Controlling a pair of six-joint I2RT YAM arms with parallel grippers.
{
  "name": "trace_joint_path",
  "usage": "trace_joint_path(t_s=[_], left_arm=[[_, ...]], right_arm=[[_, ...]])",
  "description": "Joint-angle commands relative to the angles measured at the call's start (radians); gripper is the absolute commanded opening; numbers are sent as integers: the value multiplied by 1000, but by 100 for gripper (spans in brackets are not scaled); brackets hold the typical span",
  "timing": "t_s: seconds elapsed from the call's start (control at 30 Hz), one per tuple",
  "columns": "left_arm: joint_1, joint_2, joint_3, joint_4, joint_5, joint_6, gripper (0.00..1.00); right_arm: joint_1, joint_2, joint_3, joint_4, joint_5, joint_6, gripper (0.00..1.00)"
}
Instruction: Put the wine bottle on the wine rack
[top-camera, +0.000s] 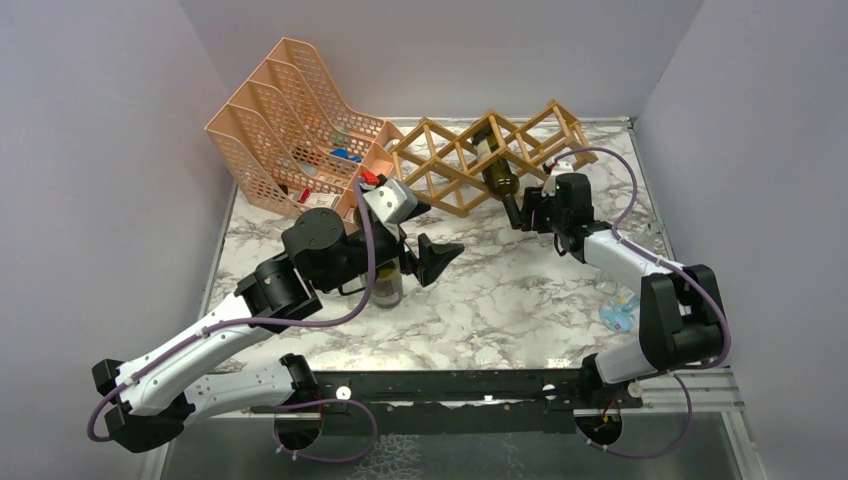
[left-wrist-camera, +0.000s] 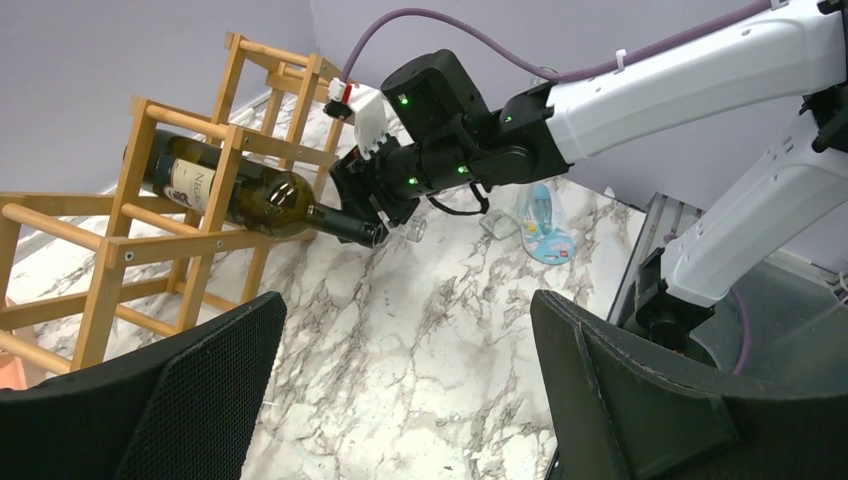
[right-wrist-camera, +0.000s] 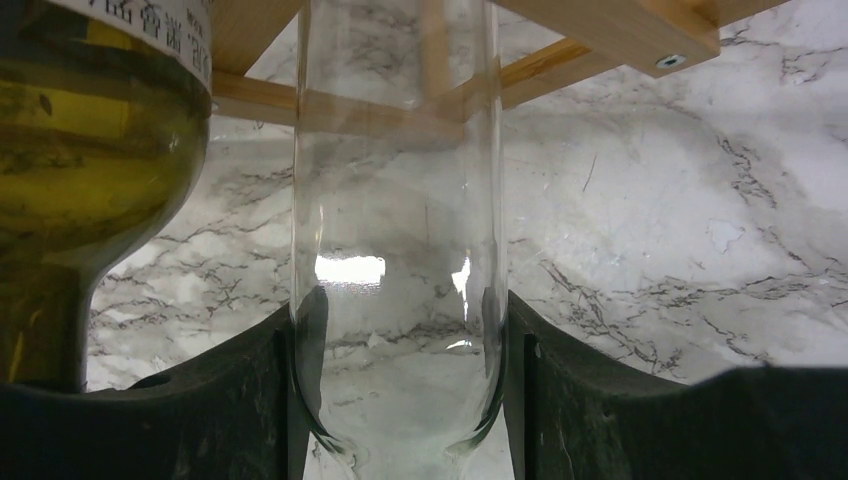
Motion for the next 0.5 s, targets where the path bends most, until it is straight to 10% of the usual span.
trace_joint_path(t_s=[0.0, 0.47], left_arm=[[1, 3, 37, 3, -8, -14, 99], [1, 12, 49, -3, -13, -15, 99]], right_arm=[[-1, 3, 5, 189, 29, 9, 1], [-1, 133, 101, 232, -11, 10, 7]])
